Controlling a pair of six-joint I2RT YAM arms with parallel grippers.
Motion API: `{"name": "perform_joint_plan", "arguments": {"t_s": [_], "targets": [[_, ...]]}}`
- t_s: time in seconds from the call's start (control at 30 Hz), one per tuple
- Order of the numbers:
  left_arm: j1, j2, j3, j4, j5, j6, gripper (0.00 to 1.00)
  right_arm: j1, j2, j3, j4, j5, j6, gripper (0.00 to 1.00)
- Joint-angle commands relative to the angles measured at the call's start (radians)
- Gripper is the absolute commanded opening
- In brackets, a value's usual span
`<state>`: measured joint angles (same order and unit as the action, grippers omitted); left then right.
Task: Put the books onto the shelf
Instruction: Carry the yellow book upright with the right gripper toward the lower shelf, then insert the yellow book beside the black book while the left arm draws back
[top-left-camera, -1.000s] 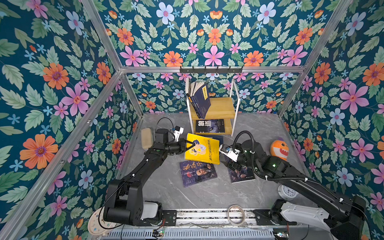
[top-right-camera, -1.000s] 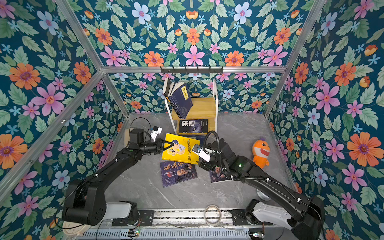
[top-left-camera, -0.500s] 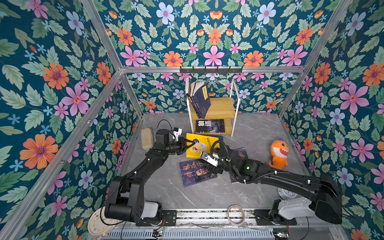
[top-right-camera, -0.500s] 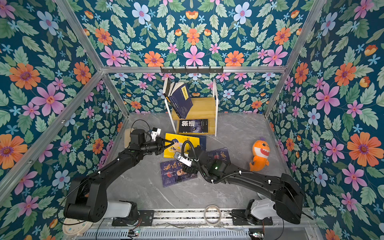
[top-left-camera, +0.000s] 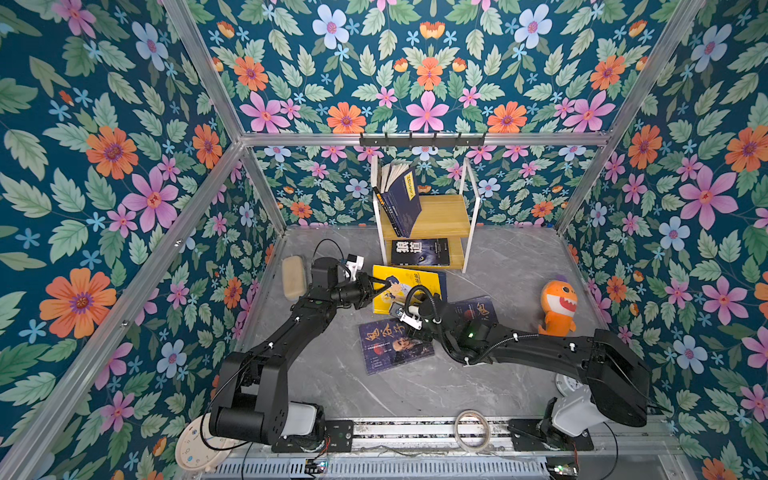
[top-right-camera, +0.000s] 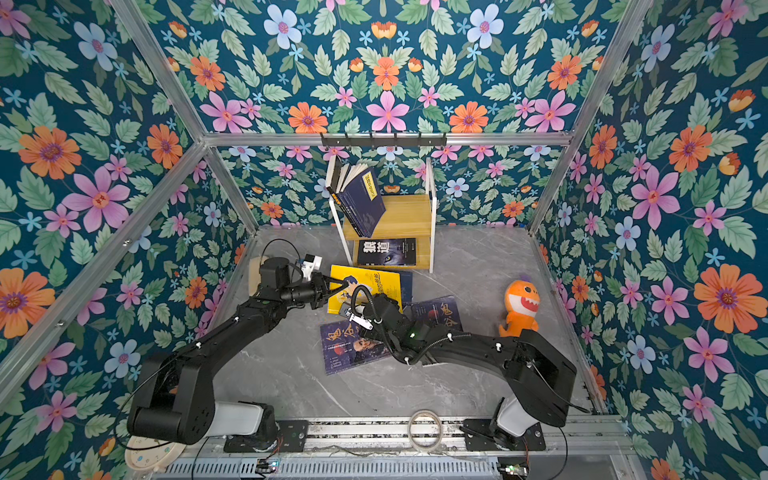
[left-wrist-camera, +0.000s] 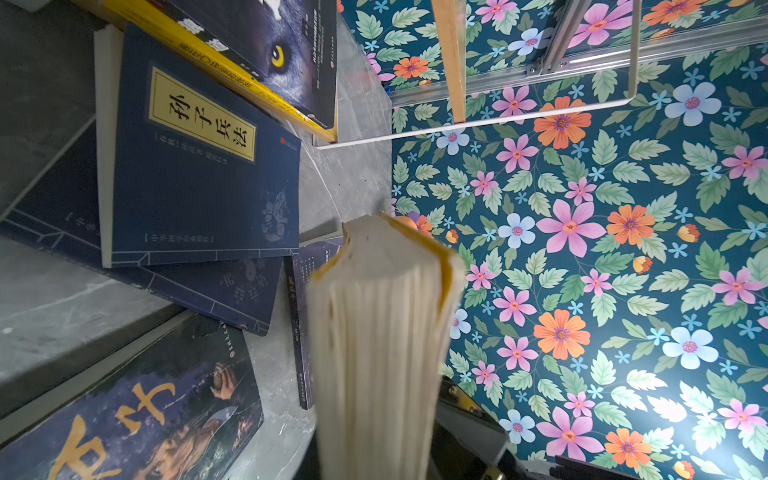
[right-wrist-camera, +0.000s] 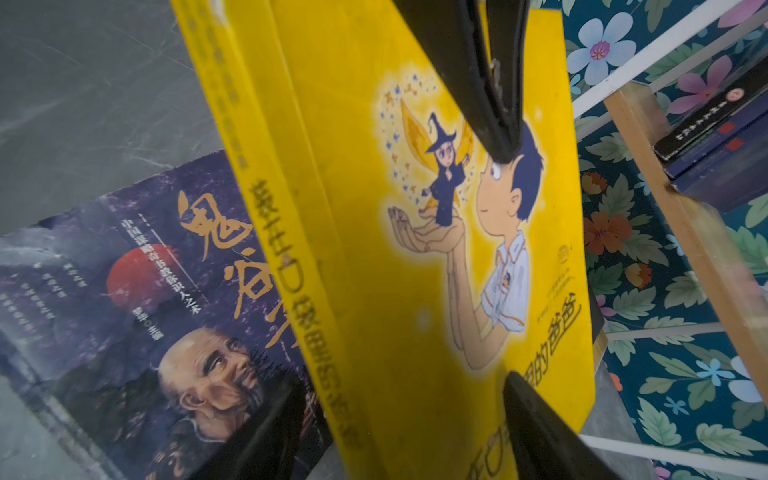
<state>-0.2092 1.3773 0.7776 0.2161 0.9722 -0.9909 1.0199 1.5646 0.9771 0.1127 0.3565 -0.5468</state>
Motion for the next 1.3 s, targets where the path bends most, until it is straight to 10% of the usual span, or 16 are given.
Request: {"name": "perform_joint_plan", "arguments": {"t_s": [0.0, 0.27, 0.6, 1.27], "targets": [[0.001, -0.005, 0.006, 0.068, 0.036, -0.006, 0.0, 0.002, 0.017, 0.002, 0.111, 0.064, -0.067, 0.67], [0.001, -0.007, 0.008, 0.052, 0.03, 0.012, 0.05, -0.009, 0.015, -0.018, 0.151, 0.075, -0.138, 0.0], [0.085, -0.088, 0.003, -0.013, -0.021, 0.166, 0.66, -0.092, -0.078, -0.033, 0.026, -0.028, -0.15, 0.0], [0.319, -0.24, -0.048, -0.087, -0.26, 0.534, 1.0, -0.242, -0.026, 0.146, -0.052, 0.062, -0.481, 0.0]]}}
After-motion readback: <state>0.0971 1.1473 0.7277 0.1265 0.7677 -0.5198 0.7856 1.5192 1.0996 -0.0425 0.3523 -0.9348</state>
